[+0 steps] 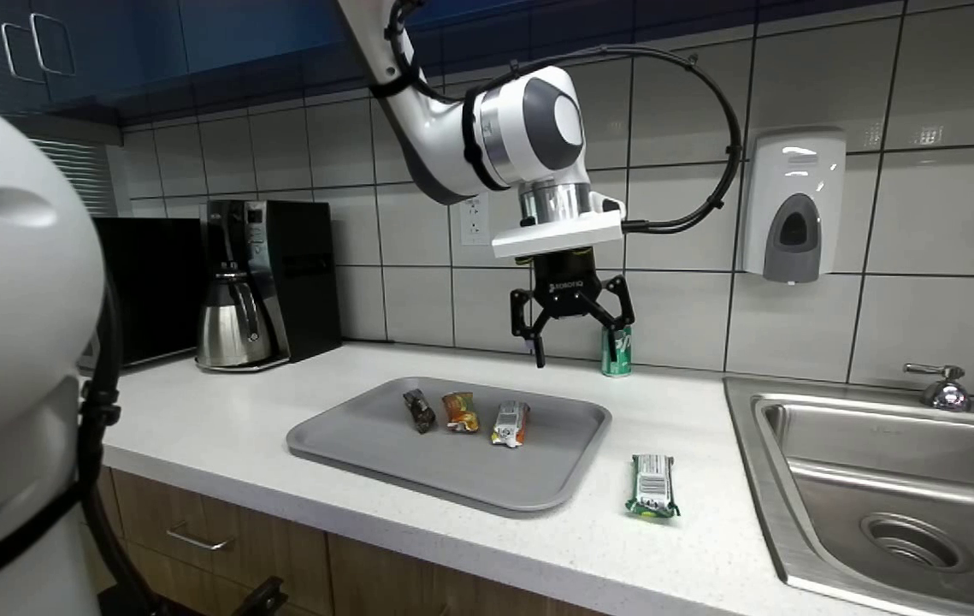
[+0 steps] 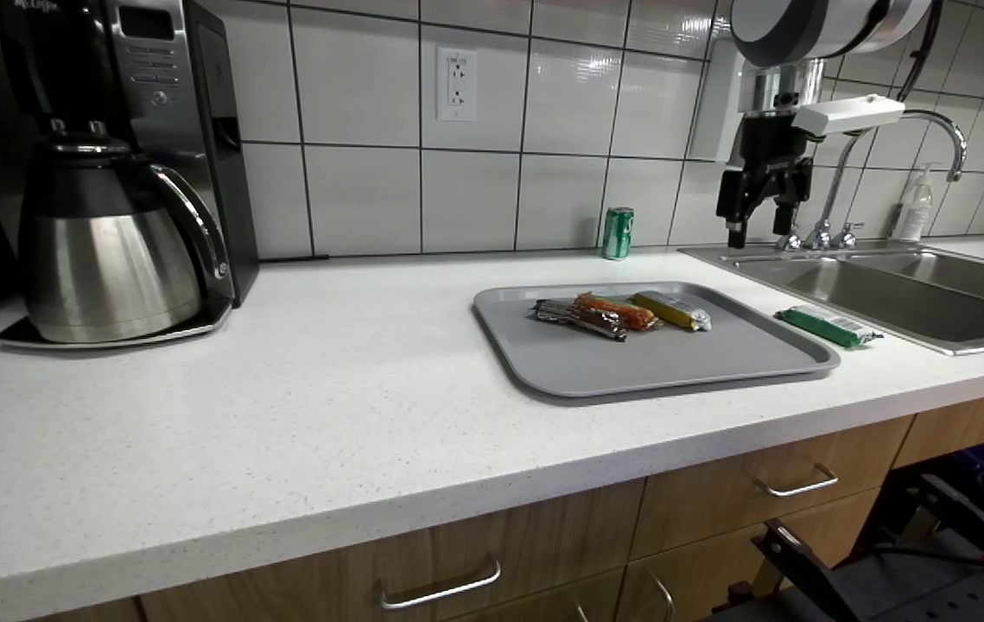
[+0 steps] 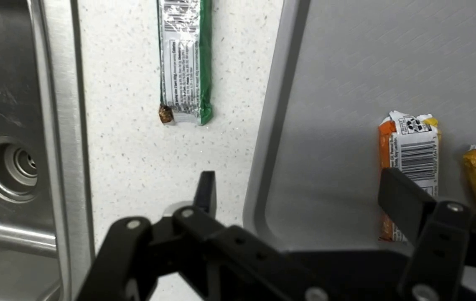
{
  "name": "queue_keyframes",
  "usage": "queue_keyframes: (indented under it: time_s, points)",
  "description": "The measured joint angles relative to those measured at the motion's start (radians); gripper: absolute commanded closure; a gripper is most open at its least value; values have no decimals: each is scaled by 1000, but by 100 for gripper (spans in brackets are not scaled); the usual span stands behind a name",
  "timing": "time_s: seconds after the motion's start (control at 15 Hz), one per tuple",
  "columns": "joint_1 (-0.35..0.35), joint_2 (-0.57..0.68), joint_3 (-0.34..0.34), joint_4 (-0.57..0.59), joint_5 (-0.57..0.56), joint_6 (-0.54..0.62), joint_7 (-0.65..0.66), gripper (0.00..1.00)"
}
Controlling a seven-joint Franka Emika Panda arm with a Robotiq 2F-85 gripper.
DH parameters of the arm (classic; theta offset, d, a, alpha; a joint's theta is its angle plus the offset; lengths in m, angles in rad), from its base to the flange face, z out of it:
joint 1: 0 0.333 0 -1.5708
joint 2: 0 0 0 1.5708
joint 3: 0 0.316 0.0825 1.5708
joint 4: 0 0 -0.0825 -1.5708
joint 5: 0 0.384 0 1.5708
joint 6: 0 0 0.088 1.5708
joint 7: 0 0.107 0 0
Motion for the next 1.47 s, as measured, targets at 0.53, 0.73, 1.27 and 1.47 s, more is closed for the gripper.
queue_keyframes:
  time_s: [0.53,0.73,1.27,1.47]
  points:
    - [-40,0,-44,-1,1,0,0,0]
    - [-49,0,-52,-5,1,0,0,0]
    - [-66,20,-77,-29,0,34,0,0]
    - [-76,46,-85,-31,-1,53,1,0]
